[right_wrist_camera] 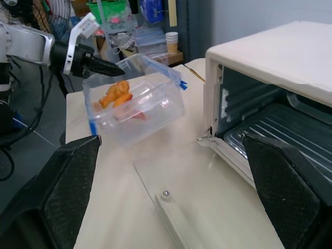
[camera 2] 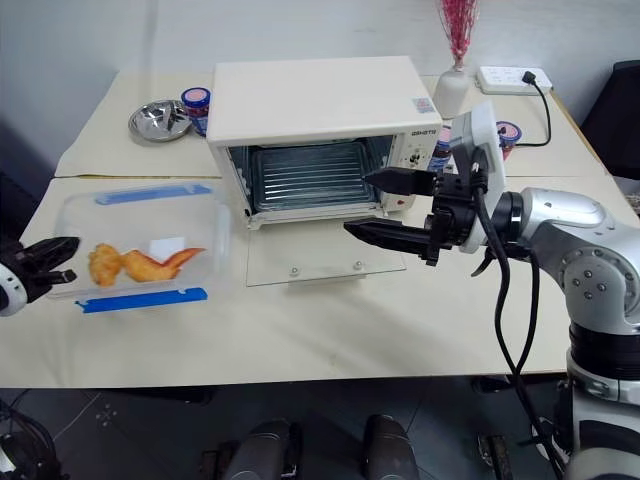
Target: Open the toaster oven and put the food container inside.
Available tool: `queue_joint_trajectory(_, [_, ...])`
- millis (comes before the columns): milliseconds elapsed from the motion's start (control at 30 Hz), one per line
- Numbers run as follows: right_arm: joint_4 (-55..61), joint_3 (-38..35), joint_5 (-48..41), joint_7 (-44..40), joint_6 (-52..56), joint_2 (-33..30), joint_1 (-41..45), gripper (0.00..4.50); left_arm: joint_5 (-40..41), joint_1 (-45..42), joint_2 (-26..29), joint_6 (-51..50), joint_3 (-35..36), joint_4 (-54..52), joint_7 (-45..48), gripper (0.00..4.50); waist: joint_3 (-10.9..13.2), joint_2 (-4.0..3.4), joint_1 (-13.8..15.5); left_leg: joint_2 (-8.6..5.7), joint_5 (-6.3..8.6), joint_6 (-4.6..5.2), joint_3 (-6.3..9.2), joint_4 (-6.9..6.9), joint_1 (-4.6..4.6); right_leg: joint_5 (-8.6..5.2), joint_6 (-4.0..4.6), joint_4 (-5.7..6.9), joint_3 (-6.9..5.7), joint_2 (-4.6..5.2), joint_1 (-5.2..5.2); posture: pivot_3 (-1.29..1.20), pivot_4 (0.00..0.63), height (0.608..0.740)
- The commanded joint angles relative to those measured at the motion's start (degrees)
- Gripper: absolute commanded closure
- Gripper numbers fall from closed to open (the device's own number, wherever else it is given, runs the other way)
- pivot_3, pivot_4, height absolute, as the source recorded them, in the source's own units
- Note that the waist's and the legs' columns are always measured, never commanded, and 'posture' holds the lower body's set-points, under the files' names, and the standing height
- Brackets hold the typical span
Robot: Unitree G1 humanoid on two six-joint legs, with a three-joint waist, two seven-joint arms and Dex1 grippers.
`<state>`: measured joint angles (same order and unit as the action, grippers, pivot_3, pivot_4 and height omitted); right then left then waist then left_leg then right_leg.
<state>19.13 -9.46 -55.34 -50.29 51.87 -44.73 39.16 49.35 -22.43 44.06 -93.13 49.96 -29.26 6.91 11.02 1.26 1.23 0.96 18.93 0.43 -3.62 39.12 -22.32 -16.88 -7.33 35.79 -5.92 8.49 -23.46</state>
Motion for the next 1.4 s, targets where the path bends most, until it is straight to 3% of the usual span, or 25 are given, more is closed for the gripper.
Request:
queue_joint_trajectory(33, [0.91,-3.15,-1.10,0.83,0.25,-1.53,-0.53,0.00,12.00,-4.90,1.86,0.63,-5.05,2.43,-2.35,4.47,0.00,0.00,0.00,-0.03,0.00,0.00,-0.01,0.00,0.01,0.00,0.00,0.02,-0.01,0.00,0.00,0.00,0.150,0.740])
queue_joint_trajectory(100, [1.01,-3.49,-1.30,1.13,0.48,-1.70,-0.64,0.00,14.79,-6.11,2.41,0.63,-8.43,3.51,-4.63,4.47,0.00,0.00,0.00,-0.05,-0.01,-0.01,-0.01,0.01,0.02,0.00,0.00,0.02,0.00,-0.01,0.02,0.00,0.150,0.740])
queue_joint_trajectory(300, [2.64,-7.64,-1.20,1.22,-0.63,-3.19,-6.39,0.00,15.94,-17.59,-3.71,0.63,-22.93,8.91,-10.22,4.47,0.01,0.02,0.37,-0.23,-0.01,0.01,-0.04,0.02,-0.01,0.00,0.00,0.00,-0.03,-0.05,0.05,0.00,0.150,0.740])
queue_joint_trajectory(667, [8.23,-13.41,-3.17,5.26,-0.77,-3.12,-14.26,0.00,-0.37,-29.01,-12.64,1.05,-36.27,13.15,-15.36,4.47,0.01,0.03,0.02,-0.17,-0.04,0.01,-0.17,-0.02,0.00,0.01,-0.03,-0.02,0.01,-0.16,0.00,0.00,0.150,0.740])
queue_joint_trajectory(800, [9.41,-14.28,-3.84,6.43,-1.13,-2.90,-16.02,0.00,-5.78,-29.17,-17.08,1.38,-36.44,13.21,-16.85,4.47,0.01,0.04,0.29,-0.19,-0.04,0.01,-0.17,0.02,-0.02,0.01,-0.03,-0.04,0.01,-0.15,0.02,0.00,0.150,0.740])
queue_joint_trajectory(933, [10.11,-14.50,-4.10,7.37,-1.48,-3.36,-17.02,0.00,-9.16,-29.28,-21.47,1.21,-34.33,12.92,-16.59,3.28,0.02,0.04,0.35,-0.21,-0.04,0.01,-0.16,0.06,-0.04,0.01,-0.03,-0.04,-0.01,-0.15,0.04,0.00,0.150,0.740])
queue_joint_trajectory(1100, [9.67,-13.61,-2.31,6.20,-2.44,-4.77,-18.41,0.00,-6.01,-31.20,-22.61,0.63,-29.36,11.45,-9.79,1.79,0.02,0.04,0.31,-0.20,-0.05,0.01,-0.17,0.06,-0.05,0.01,-0.03,-0.04,-0.03,-0.15,0.03,0.00,0.150,0.740])
queue_joint_trajectory(1300, [8.97,-12.78,-1.73,4.00,-3.37,-5.88,-18.55,0.00,-0.46,-32.59,-20.05,0.70,-21.88,8.70,-0.82,1.79,0.02,0.04,0.17,-0.18,-0.05,0.01,-0.19,0.05,-0.04,0.01,-0.03,-0.04,-0.03,-0.16,0.04,0.00,0.150,0.740])
queue_joint_trajectory(1400, [9.13,-12.24,-2.50,2.79,-2.98,-6.29,-18.20,0.00,2.72,-31.60,-15.82,1.41,-18.84,8.34,4.69,1.79,0.02,0.04,0.13,-0.18,-0.05,0.01,-0.18,0.06,-0.04,0.01,-0.03,-0.04,-0.03,-0.16,0.04,0.00,0.150,0.740])
